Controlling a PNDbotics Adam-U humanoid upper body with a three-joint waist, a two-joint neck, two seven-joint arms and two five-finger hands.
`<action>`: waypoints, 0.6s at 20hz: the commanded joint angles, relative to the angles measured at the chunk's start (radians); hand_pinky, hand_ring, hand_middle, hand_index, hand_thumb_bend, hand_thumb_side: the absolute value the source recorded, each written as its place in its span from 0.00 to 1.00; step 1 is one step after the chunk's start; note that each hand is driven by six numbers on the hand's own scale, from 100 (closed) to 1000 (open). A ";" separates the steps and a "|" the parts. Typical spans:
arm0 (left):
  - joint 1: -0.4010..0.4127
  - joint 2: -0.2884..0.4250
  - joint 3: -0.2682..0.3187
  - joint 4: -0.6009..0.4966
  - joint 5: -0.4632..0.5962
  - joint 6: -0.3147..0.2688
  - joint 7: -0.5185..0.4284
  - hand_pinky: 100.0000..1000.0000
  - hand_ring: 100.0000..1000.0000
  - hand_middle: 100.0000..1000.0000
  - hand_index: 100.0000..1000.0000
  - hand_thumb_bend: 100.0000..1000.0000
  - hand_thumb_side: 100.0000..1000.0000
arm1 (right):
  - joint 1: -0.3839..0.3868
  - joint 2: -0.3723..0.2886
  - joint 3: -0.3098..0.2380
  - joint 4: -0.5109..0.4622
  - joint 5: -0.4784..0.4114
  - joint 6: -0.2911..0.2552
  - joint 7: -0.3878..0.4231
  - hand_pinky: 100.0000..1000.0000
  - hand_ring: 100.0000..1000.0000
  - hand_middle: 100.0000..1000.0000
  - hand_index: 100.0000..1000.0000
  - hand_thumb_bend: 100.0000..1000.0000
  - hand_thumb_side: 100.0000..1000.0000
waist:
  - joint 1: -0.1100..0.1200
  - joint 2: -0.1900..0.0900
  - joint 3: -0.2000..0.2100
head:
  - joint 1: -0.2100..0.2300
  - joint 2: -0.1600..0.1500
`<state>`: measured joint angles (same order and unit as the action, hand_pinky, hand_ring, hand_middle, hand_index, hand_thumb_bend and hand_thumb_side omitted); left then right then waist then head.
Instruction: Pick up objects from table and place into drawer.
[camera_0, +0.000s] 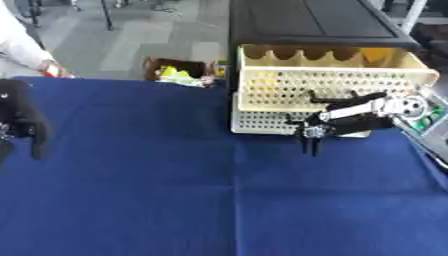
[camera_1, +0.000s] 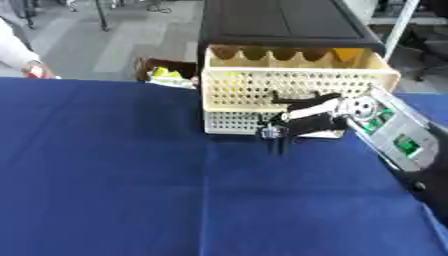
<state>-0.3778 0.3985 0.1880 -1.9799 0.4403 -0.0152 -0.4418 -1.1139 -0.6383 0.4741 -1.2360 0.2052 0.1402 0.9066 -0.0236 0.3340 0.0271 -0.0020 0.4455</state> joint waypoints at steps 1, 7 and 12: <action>-0.004 0.007 0.012 -0.020 -0.008 0.002 -0.010 0.21 0.44 0.43 0.72 0.00 0.78 | -0.037 0.004 -0.039 0.035 0.027 -0.009 0.000 0.83 0.64 0.60 0.85 0.00 1.00 | 0.001 -0.017 0.002 | -0.004 -0.019; -0.004 0.001 0.012 -0.020 -0.012 0.003 -0.016 0.21 0.44 0.43 0.72 0.00 0.79 | -0.068 0.051 -0.073 0.124 0.075 -0.020 0.000 0.82 0.63 0.58 0.84 0.00 1.00 | 0.003 -0.014 0.009 | -0.009 -0.025; -0.004 -0.002 0.013 -0.020 -0.011 0.000 -0.018 0.21 0.44 0.43 0.72 0.00 0.78 | -0.089 0.090 -0.100 0.186 0.109 -0.038 0.000 0.82 0.62 0.57 0.84 0.00 1.00 | 0.006 -0.011 0.018 | -0.012 -0.029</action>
<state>-0.3769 0.3857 0.1882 -1.9799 0.4342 -0.0126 -0.4561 -1.1745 -0.5406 0.3943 -1.0564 0.3003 0.1095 0.9078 -0.0205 0.3410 0.0435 -0.0116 0.4286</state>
